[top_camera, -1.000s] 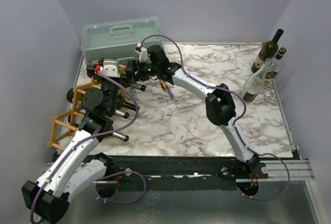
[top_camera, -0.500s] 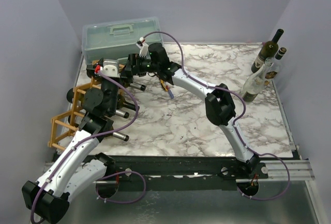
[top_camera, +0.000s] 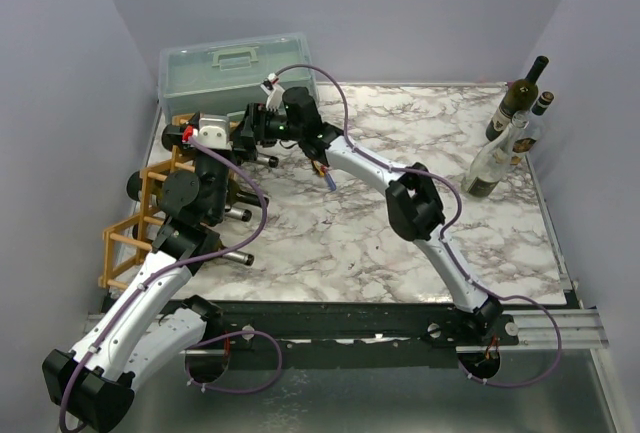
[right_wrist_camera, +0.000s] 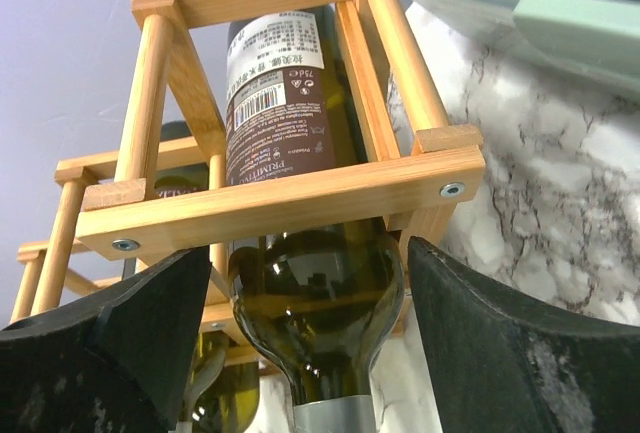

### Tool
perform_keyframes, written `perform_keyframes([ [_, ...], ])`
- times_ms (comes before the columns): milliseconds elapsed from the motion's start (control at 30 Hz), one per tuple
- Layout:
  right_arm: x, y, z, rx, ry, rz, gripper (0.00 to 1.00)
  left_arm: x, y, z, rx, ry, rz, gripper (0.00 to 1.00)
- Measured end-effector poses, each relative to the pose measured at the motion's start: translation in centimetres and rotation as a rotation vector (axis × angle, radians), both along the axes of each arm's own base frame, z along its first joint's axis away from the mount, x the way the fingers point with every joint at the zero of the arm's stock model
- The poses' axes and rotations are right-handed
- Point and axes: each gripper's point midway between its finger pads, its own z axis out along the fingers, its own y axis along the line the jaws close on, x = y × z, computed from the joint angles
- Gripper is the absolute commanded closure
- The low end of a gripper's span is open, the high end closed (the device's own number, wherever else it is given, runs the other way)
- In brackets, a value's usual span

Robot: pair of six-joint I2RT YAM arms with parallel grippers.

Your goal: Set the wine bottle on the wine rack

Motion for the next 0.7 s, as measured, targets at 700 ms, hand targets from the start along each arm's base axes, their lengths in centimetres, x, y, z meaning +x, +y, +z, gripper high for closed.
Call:
perform_keyframes([
  [700,1.8,-3.5,3.4,-0.134,-0.102,-0.109,0.08,0.0,0.1,0.0,-0.011,0.001,0.003,0.02],
])
